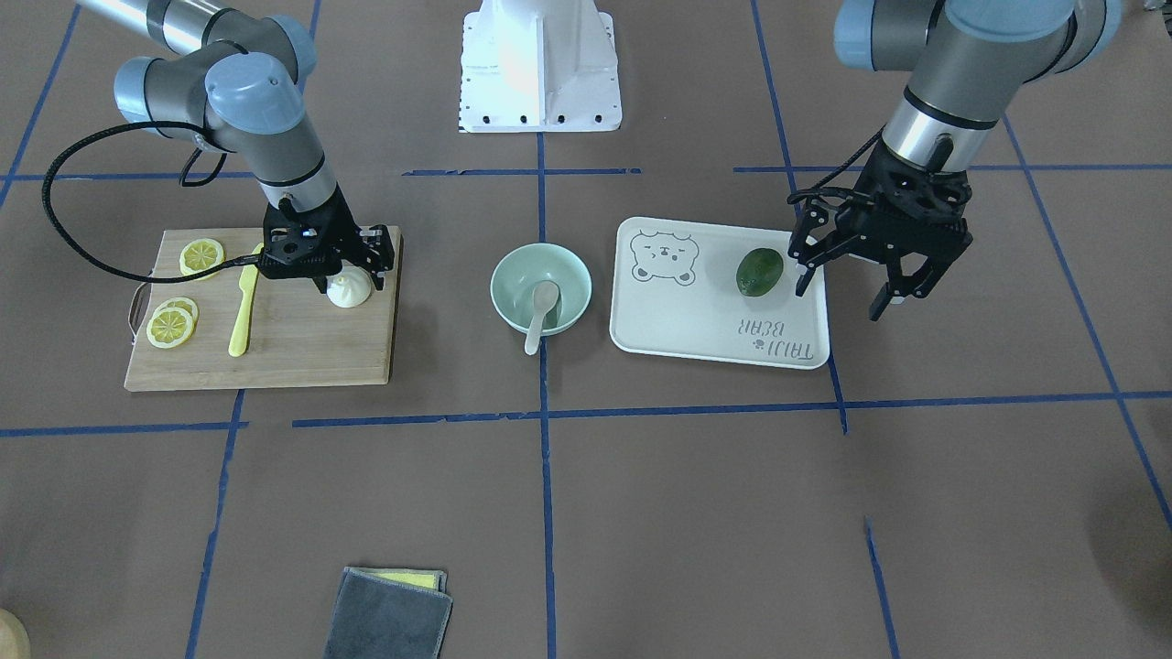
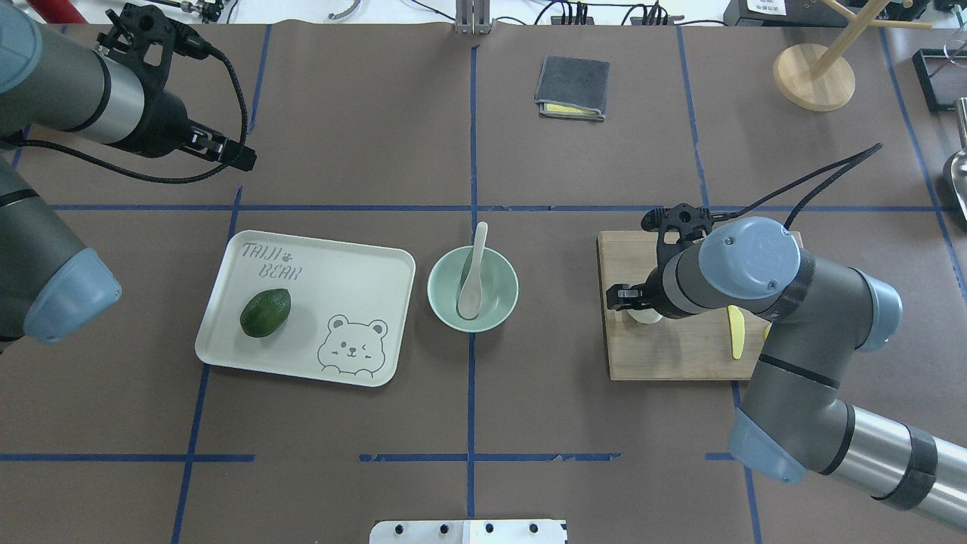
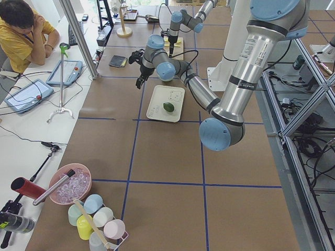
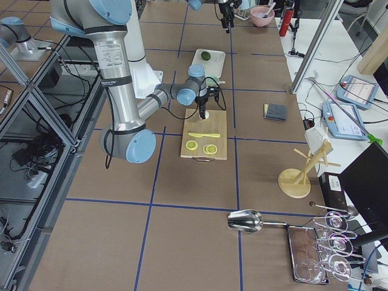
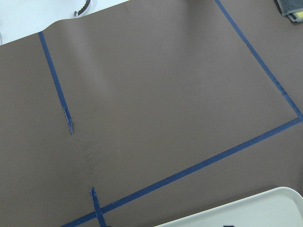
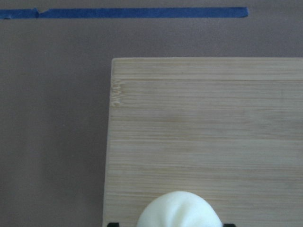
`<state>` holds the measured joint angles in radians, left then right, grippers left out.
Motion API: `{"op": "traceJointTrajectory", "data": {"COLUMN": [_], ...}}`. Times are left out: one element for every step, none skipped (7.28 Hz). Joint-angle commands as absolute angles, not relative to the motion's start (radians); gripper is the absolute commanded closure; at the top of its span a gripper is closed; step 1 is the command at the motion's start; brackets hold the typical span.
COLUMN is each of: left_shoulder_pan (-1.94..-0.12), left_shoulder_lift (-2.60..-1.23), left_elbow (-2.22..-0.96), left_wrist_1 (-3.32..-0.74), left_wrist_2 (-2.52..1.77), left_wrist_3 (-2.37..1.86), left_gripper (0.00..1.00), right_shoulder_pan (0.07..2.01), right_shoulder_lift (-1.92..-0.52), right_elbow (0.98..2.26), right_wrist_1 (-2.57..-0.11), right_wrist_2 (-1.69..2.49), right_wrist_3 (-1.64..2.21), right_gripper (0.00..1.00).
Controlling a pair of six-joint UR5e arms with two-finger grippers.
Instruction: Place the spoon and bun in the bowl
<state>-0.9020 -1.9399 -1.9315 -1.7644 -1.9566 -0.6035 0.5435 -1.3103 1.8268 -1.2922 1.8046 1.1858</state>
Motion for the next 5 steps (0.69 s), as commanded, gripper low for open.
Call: {"op": "traceJointTrajectory", "data": {"left_shoulder_pan": [-0.9, -0.9, -0.9, -0.9, -0.902], "left_shoulder_lift": [-1.942, -1.944, -1.944, -1.944, -1.941], "left_elbow": [-1.913, -1.911, -1.91, -1.913, -1.913], "left_wrist_1": [-1.766, -1.766, -1.767, -1.766, -1.766], "left_wrist_2": [-1.957, -1.957, -1.957, -1.957, -1.957], "left_wrist_3": [-0.606, -0.607, -0.607, -0.607, -0.607], "left_gripper": [0.17, 0.17, 0.17, 0.16, 0.16], "right_shoulder_pan": [0.545, 0.546, 0.548, 0.549, 0.549], "right_shoulder_lift": [-1.309, -1.312, -1.312, -1.304, -1.301], "right_elbow": [1.829, 1.832, 1.838, 1.857, 1.914], "right_wrist_1": [-1.293, -1.293, -1.293, -1.298, -1.351], "right_wrist_2": [1.804, 1.804, 1.804, 1.804, 1.802], "right_wrist_3": [1.186, 1.186, 1.186, 1.187, 1.193], "right_gripper": [0.47, 0.5, 0.51, 0.5, 0.5]}}
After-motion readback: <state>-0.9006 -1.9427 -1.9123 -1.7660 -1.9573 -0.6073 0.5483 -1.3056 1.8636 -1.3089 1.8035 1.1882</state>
